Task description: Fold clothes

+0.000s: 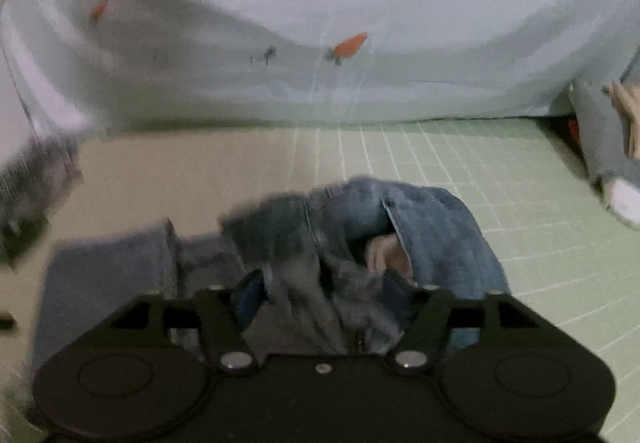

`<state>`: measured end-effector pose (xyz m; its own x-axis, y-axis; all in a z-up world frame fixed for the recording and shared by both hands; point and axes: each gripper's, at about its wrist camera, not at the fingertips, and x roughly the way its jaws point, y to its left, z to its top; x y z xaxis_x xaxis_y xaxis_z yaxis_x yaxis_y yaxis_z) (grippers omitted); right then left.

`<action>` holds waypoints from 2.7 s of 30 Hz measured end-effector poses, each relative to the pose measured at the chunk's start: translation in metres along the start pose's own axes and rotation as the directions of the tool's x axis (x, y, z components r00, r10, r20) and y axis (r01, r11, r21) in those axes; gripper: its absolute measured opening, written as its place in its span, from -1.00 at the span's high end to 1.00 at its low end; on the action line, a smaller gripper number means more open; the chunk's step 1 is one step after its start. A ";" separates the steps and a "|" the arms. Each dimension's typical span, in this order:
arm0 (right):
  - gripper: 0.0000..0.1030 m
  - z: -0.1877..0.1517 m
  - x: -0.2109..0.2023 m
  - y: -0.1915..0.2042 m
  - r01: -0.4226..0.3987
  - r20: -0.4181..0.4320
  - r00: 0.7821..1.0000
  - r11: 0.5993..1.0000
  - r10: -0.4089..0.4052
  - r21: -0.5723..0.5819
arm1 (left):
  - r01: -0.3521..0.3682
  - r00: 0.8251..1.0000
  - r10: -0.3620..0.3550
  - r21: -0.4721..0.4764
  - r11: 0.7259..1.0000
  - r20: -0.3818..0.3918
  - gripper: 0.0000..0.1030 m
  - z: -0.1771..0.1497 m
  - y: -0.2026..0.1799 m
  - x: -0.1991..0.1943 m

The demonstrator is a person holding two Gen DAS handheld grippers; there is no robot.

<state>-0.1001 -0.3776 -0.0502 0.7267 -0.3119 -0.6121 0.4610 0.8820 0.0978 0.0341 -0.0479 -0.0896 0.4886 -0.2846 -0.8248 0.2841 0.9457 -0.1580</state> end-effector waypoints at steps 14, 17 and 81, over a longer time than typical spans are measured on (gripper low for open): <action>-0.82 -0.031 0.057 -0.009 0.212 -0.103 0.973 0.976 -0.207 0.039 | -0.014 0.998 0.014 0.001 1.000 -0.059 -0.69 -0.002 0.009 0.012; -0.92 -0.056 0.067 0.024 0.271 -0.075 0.955 0.946 -0.287 -0.176 | -0.010 0.996 0.011 0.006 1.000 -0.089 -0.69 -0.003 0.012 0.020; -0.94 -0.007 -0.015 -0.221 0.318 -0.168 0.943 0.925 -0.286 0.210 | 0.485 0.817 -0.548 -0.301 0.821 -0.180 0.59 0.022 -0.289 0.078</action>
<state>-0.2160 -0.5651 -0.0679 0.4680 -0.4869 -0.7375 0.7639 0.6424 0.0607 0.0087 -0.3474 -0.0964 0.0944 -0.7225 -0.6849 0.2217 0.6860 -0.6930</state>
